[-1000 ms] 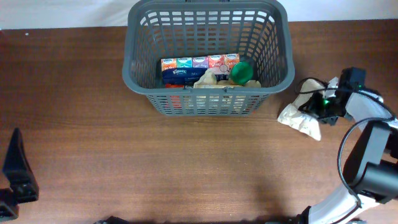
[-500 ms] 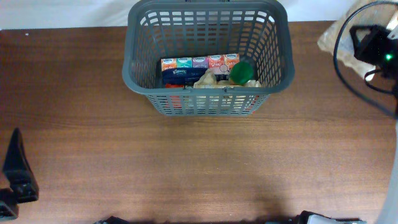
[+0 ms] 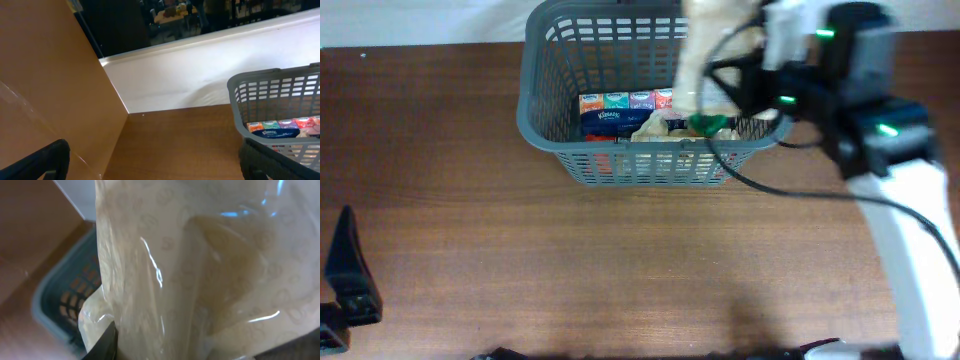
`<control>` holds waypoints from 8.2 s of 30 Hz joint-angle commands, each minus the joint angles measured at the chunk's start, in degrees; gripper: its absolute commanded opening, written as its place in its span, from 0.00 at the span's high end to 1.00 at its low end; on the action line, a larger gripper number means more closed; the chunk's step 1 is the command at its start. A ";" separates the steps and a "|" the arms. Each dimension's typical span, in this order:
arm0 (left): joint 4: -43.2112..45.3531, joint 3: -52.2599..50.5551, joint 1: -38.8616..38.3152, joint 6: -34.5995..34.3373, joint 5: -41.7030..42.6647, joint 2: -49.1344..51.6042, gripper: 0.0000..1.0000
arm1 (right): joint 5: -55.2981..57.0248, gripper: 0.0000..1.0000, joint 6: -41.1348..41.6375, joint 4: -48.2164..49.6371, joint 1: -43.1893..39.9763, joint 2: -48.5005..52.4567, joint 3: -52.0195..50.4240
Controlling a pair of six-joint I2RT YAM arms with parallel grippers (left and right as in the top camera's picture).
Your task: Pack container
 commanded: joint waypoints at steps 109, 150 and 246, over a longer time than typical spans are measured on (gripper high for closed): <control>0.00 -0.17 0.17 -0.92 -0.81 0.13 0.01 | 3.74 0.01 14.97 8.66 -34.42 -53.22 -56.65; 0.00 -0.17 0.17 -0.92 -0.81 0.13 0.01 | 12.72 0.01 -19.65 10.14 -20.13 -77.37 -77.94; 61.37 -89.72 6.29 -0.28 15.56 -38.14 0.01 | 12.33 0.01 -19.67 9.92 -17.05 -86.73 -91.97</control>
